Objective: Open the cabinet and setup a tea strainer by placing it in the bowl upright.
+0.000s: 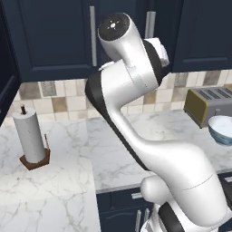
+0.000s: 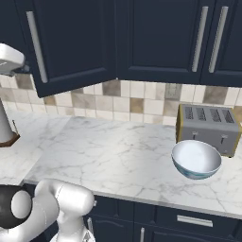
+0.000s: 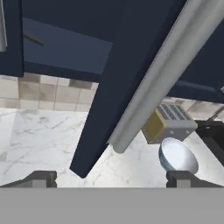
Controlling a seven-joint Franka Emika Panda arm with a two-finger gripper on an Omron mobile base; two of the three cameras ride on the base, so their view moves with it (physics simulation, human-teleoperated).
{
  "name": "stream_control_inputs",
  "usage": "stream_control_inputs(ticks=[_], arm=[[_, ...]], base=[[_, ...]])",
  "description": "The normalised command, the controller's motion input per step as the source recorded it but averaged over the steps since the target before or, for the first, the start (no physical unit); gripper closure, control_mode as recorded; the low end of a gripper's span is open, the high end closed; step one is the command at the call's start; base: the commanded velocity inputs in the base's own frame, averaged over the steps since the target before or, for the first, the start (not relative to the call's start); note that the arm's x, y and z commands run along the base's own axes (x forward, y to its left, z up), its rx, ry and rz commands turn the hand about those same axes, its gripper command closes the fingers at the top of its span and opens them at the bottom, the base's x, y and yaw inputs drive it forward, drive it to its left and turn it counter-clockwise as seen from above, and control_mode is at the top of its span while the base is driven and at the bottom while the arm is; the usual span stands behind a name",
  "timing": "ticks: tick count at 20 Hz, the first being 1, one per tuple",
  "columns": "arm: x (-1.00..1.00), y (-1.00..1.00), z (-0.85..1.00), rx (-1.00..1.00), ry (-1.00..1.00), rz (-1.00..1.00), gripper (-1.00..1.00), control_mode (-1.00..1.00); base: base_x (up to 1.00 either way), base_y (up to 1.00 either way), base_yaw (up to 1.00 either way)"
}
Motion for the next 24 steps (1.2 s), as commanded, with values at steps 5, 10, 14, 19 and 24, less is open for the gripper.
stream_control_inputs(ticks=[5,10,14,19,24], arm=[[0.48,-0.07,-0.07,0.04,0.0,-0.04,-1.0,-1.0],[0.34,0.02,-0.01,0.0,0.0,-0.19,-1.0,-1.0],[0.2,0.03,0.0,0.0,0.0,-0.2,-1.0,-1.0],[0.14,0.13,0.0,0.0,0.0,-0.19,-1.0,-1.0],[0.02,0.03,0.0,-0.02,-0.06,-0.18,-1.0,-1.0]], base=[[0.0,0.0,0.0],[0.0,0.0,0.0],[0.0,0.0,0.0],[0.0,0.0,0.0],[0.0,0.0,0.0]])
